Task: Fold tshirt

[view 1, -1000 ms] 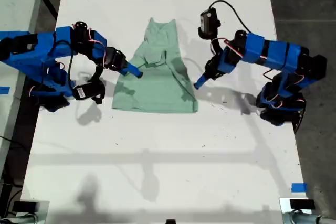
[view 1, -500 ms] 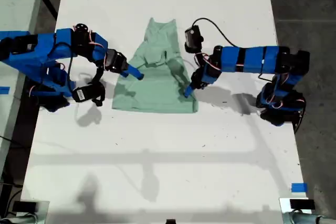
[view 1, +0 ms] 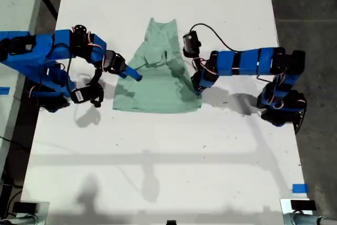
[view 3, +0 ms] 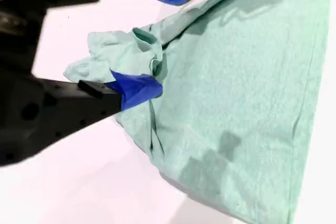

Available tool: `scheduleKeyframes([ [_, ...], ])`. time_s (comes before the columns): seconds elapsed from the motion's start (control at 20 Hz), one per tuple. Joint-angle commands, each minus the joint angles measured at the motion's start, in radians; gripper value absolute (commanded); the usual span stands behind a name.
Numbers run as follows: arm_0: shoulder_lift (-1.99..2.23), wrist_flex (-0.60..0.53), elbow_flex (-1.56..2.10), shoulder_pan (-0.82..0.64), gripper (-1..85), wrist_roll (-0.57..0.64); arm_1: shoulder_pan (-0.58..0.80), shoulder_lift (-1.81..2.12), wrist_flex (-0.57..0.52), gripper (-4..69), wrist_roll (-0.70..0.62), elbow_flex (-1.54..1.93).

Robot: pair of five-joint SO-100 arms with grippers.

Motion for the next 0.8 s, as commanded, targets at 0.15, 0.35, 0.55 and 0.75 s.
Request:
scheduleKeyframes([
  [0.15, 0.055, -0.034, -0.005, -0.006, 24.6, -0.008, -0.002, 0.064, 0.037, -0.5, -0.018, 0.009],
  [0.35, 0.063, -0.038, -0.003, -0.006, 24.6, -0.005, -0.003, 0.222, 0.204, -0.5, -0.038, 0.015],
  [0.55, 0.075, -0.043, 0.009, -0.003, 24.6, -0.009, -0.028, 0.298, 0.259, -0.5, -0.017, -0.025],
  [0.75, 0.081, -0.061, 0.018, 0.000, 24.5, -0.011, -0.064, 0.114, 0.190, -0.5, 0.043, -0.195],
])
